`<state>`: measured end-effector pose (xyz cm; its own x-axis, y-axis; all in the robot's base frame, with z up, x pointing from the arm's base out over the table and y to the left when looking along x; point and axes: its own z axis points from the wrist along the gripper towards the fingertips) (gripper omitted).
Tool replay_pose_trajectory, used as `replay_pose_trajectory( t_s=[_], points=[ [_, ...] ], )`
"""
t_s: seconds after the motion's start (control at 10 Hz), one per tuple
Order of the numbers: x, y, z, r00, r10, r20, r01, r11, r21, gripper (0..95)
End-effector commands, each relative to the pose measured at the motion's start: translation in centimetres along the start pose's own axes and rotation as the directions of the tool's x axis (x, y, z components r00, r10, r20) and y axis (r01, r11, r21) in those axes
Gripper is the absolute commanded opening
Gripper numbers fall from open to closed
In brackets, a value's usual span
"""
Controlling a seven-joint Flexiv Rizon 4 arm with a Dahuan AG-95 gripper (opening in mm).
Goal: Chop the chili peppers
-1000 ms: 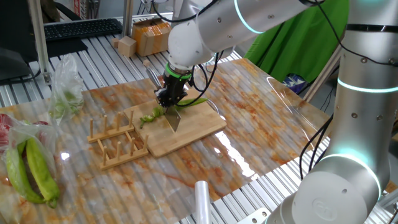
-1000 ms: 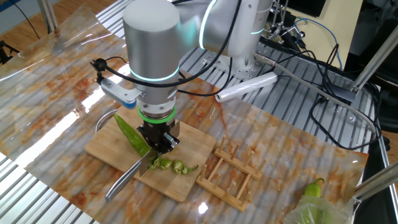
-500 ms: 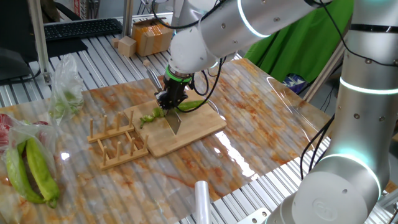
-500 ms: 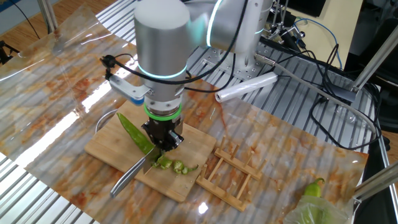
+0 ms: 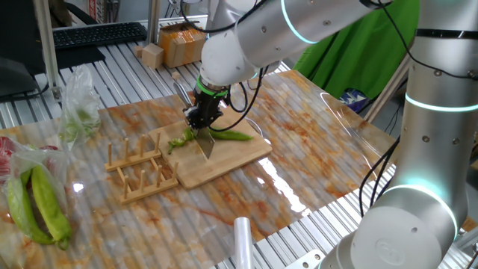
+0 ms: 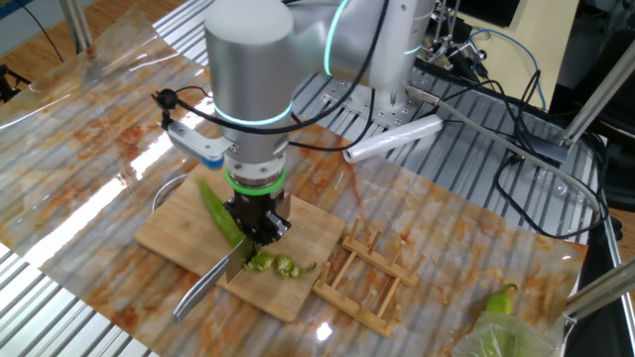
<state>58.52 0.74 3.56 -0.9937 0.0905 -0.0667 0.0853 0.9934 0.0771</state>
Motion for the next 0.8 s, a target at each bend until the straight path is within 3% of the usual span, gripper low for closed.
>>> replay_pose_trajectory(
  t_s=[0.1,0.2,0.4,0.6,0.8],
  points=[
    [0.7,0.2,1.4,1.000,0.021,-0.002,-0.021,1.000,-0.008,0.0],
    [0.8,0.3,1.4,1.000,0.023,-0.002,-0.023,1.000,-0.007,0.0],
    [0.9,0.1,-0.1,0.999,0.010,-0.032,-0.009,1.000,0.016,0.0],
    [1.1,0.0,-1.0,0.998,0.018,-0.056,-0.018,1.000,0.000,0.0],
    [1.2,0.0,-1.1,0.998,0.017,-0.059,-0.017,1.000,0.000,0.0]
  ],
)
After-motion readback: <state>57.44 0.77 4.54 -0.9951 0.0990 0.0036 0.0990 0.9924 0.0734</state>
